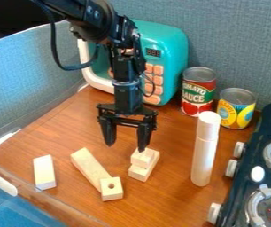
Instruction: Take the cube off of the rectangular block
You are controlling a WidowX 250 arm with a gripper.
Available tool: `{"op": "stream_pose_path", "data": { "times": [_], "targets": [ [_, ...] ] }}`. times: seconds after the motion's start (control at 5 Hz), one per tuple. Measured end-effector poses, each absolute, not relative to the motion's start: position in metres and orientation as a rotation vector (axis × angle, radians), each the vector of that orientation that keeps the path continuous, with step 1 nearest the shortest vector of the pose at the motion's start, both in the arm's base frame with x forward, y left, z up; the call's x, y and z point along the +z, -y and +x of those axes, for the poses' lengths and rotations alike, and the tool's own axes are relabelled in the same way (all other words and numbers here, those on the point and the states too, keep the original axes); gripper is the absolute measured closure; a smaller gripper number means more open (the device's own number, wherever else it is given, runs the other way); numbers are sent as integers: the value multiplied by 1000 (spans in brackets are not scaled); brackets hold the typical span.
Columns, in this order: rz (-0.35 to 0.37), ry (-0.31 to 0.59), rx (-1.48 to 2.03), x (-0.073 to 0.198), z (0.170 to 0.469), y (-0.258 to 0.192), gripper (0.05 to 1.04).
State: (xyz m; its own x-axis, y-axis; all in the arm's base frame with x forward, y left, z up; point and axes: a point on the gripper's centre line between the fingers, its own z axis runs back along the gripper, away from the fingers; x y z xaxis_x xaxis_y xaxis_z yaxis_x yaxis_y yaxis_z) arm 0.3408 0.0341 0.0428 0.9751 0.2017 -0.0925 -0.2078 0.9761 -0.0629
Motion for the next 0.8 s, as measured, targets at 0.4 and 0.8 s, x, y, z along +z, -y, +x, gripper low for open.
{"op": "stream_pose_path", "data": {
  "times": [0.4,0.8],
  "targets": [
    [-103,-59,221,45,346,-27,83],
    [-120,-33,131,53,360,-2,83]
  ]
}}
